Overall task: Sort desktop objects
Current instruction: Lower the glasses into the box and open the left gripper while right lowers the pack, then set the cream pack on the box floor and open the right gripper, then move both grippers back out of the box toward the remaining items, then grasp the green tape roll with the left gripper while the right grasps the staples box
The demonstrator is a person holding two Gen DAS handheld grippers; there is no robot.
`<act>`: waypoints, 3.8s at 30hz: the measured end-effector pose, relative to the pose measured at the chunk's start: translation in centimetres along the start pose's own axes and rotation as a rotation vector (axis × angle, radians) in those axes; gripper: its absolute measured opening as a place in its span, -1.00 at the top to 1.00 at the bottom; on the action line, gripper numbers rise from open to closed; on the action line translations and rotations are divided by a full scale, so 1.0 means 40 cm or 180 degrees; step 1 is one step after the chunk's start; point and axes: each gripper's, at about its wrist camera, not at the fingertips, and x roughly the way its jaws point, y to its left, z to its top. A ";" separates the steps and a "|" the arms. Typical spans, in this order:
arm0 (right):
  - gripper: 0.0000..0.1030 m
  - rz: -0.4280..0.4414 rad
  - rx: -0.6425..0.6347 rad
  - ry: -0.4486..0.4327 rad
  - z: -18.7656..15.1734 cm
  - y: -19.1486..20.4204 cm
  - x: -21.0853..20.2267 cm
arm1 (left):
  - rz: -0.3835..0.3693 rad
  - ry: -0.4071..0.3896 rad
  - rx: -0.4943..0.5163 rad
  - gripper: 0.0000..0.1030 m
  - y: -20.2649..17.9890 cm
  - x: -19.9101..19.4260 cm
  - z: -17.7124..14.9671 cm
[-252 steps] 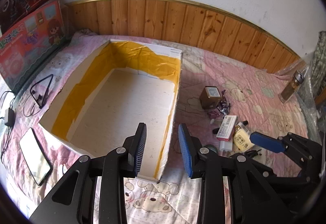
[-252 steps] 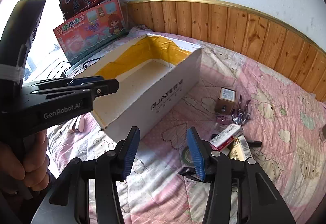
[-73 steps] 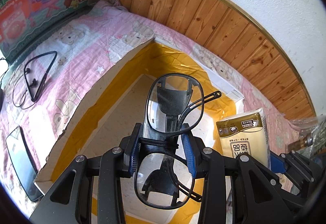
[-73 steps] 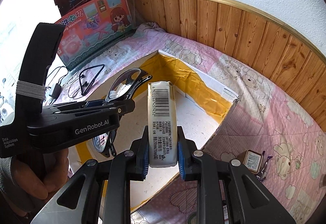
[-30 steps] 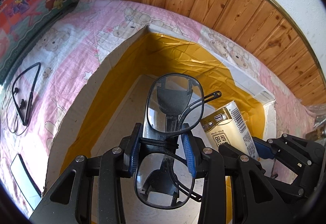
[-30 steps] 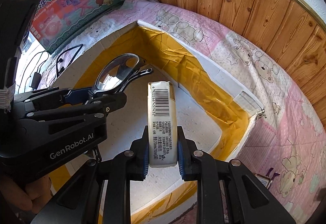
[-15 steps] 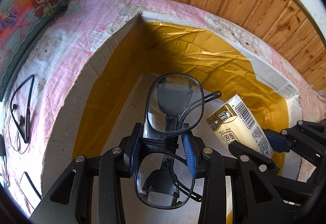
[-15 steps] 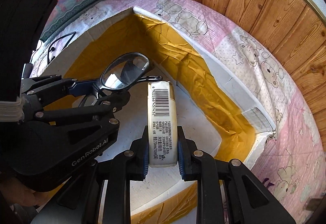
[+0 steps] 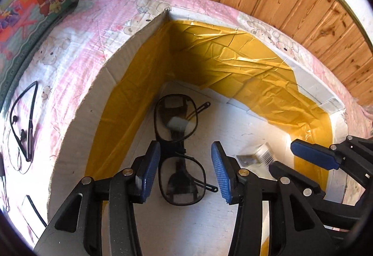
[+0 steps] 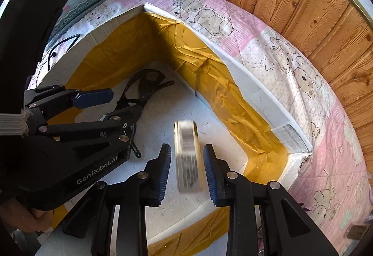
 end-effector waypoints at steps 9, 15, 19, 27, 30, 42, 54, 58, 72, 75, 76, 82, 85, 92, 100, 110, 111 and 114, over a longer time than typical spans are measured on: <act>0.33 0.0017 -0.0039 0.0009 -0.034 0.033 -0.050 | -0.0076 -0.0140 0.0007 0.05 -0.005 -0.079 -0.007; 0.26 0.0017 -0.0110 -0.0017 -0.058 0.067 -0.092 | -0.0092 -0.0238 0.0041 0.05 -0.009 -0.138 -0.033; 0.17 0.0045 -0.0134 -0.0063 -0.077 0.089 -0.123 | -0.0122 -0.0322 0.0065 0.05 -0.007 -0.183 -0.053; 0.10 0.0000 -0.0253 -0.0130 -0.127 0.146 -0.174 | -0.0202 -0.0444 0.0016 0.05 0.006 -0.256 -0.095; 0.09 -0.0042 -0.0313 -0.0184 -0.143 0.167 -0.197 | -0.0231 -0.0500 0.0006 0.05 0.004 -0.284 -0.111; 0.03 -0.0074 -0.0373 -0.0408 -0.200 0.197 -0.270 | -0.0179 -0.0724 0.0079 0.05 -0.001 -0.383 -0.170; 0.01 0.0136 -0.0241 -0.0780 -0.275 0.216 -0.357 | -0.0145 -0.0871 0.0149 0.05 -0.018 -0.442 -0.220; -0.04 0.0182 -0.0191 -0.1000 -0.316 0.230 -0.392 | -0.0130 -0.0897 0.0197 0.05 -0.029 -0.455 -0.241; -0.12 0.0348 -0.0018 -0.1274 -0.424 0.227 -0.405 | -0.0038 -0.0922 0.0393 0.05 -0.064 -0.474 -0.336; -0.12 0.0372 -0.0015 -0.1295 -0.436 0.226 -0.411 | -0.0021 -0.0928 0.0377 0.05 -0.068 -0.474 -0.343; -0.12 0.0368 -0.0021 -0.1303 -0.439 0.225 -0.413 | -0.0030 -0.0918 0.0370 0.05 -0.070 -0.473 -0.345; -0.12 0.0400 0.0035 -0.1352 -0.466 0.209 -0.436 | -0.0140 -0.0938 0.0419 0.05 -0.100 -0.483 -0.362; -0.12 0.0414 0.0059 -0.1349 -0.489 0.191 -0.442 | -0.0187 -0.0932 0.0473 0.05 -0.122 -0.483 -0.372; -0.12 0.0456 0.0163 -0.1305 -0.536 0.124 -0.435 | -0.0311 -0.0871 0.0627 0.05 -0.189 -0.467 -0.391; -0.12 0.0375 0.0378 -0.1230 -0.587 -0.013 -0.418 | -0.0552 -0.0603 0.0870 0.05 -0.283 -0.407 -0.410; -0.12 0.0112 0.0801 -0.0916 -0.640 -0.241 -0.332 | -0.0749 -0.0094 0.1334 0.05 -0.444 -0.267 -0.472; -0.12 0.0142 0.0878 -0.0837 -0.647 -0.260 -0.310 | -0.0723 -0.0041 0.1386 0.05 -0.456 -0.246 -0.483; -0.12 0.0595 0.1143 -0.0674 -0.671 -0.301 -0.235 | -0.0627 0.0120 0.1511 0.05 -0.488 -0.182 -0.511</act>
